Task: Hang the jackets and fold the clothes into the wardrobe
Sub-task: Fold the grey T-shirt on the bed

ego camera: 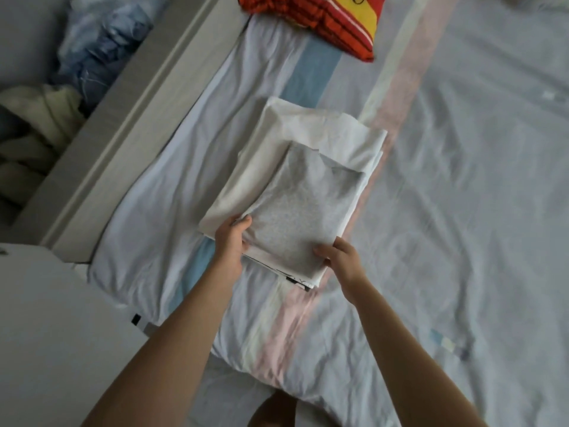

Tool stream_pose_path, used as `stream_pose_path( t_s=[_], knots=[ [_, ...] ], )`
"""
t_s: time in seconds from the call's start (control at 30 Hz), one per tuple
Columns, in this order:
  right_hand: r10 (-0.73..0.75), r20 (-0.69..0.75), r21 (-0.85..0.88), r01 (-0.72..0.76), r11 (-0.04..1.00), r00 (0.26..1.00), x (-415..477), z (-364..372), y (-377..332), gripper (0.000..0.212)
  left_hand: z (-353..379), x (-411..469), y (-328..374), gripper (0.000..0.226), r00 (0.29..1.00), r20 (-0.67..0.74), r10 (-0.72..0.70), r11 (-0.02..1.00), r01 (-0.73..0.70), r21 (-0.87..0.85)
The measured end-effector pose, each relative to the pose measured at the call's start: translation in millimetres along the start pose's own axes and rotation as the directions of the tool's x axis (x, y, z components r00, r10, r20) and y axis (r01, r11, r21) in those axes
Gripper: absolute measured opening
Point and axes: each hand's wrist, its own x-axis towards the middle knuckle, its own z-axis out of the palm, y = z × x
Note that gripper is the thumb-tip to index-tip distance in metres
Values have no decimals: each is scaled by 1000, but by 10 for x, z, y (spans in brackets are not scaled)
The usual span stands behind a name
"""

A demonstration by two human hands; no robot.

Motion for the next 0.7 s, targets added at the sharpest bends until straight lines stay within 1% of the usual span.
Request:
stream_pose_path(
  t_s=[0.03, 0.1, 0.17, 0.2, 0.23, 0.3, 0.37, 0.4, 0.43, 0.5, 0.53, 0.57, 0.6, 0.63, 0.67, 0.7],
  knots=[
    [2, -19, -1, -2, 1000, 1000, 1, 8, -27, 15, 15, 9, -2, 15, 1000, -25, 10, 1000, -10, -7],
    [-12, -62, -40, 10, 999, 998, -20, 32, -85, 14, 34, 36, -15, 15, 995, -82, 55, 997, -50, 53],
    [-21, -84, -98, 12, 995, 996, -55, 68, -133, 3, 42, 61, -33, 25, 988, -121, 99, 990, -86, 109],
    [-15, -96, -114, 4, 993, 995, -65, 79, -139, 2, 50, 66, -35, 28, 985, -135, 110, 988, -94, 120],
    [-2, -110, -118, -11, 993, 994, -63, 88, -136, 4, 52, 76, -48, 29, 983, -142, 118, 987, -100, 124],
    [53, -164, -102, -70, 992, 985, -47, 100, -122, 16, 50, 64, -84, 27, 980, -147, 136, 986, -119, 116],
    [117, -212, -42, -129, 991, 970, -31, 108, -111, 25, 48, 34, -94, 23, 974, -145, 176, 982, -164, 92],
    [132, -226, -20, -140, 990, 965, -18, 115, -100, 27, 52, 21, -90, 22, 968, -156, 197, 979, -186, 84],
    [132, -234, -16, -140, 990, 963, -6, 117, -95, 26, 58, 3, -84, 21, 961, -172, 215, 975, -202, 93],
    [113, -218, -98, -137, 986, 969, 4, 140, -115, 14, 63, -52, -79, 21, 941, -208, 268, 960, -242, 141],
    [107, -208, -153, -141, 978, 972, -10, 140, -159, 8, 75, -111, -78, 22, 916, -214, 338, 935, -301, 188],
    [98, -213, -211, -143, 967, 972, -12, 155, -183, 12, 65, -158, -98, 23, 861, -216, 460, 872, -392, 294],
    [60, -268, -275, -136, 952, 962, -1, 164, -208, 19, 67, -195, -116, 27, 762, -189, 620, 743, -493, 452],
    [-29, -381, -353, -117, 928, 924, 3, 173, -248, 26, 82, -233, -141, 34, 649, -111, 753, 569, -557, 605],
    [-205, -502, -444, -47, 895, 840, -9, 191, -292, 34, 107, -267, -167, 41, 562, 1, 827, 399, -588, 704],
    [-429, -517, -572, 74, 817, 740, -19, 240, -325, 42, 137, -278, -226, 48, 514, 129, 848, 252, -605, 755]
  ],
)
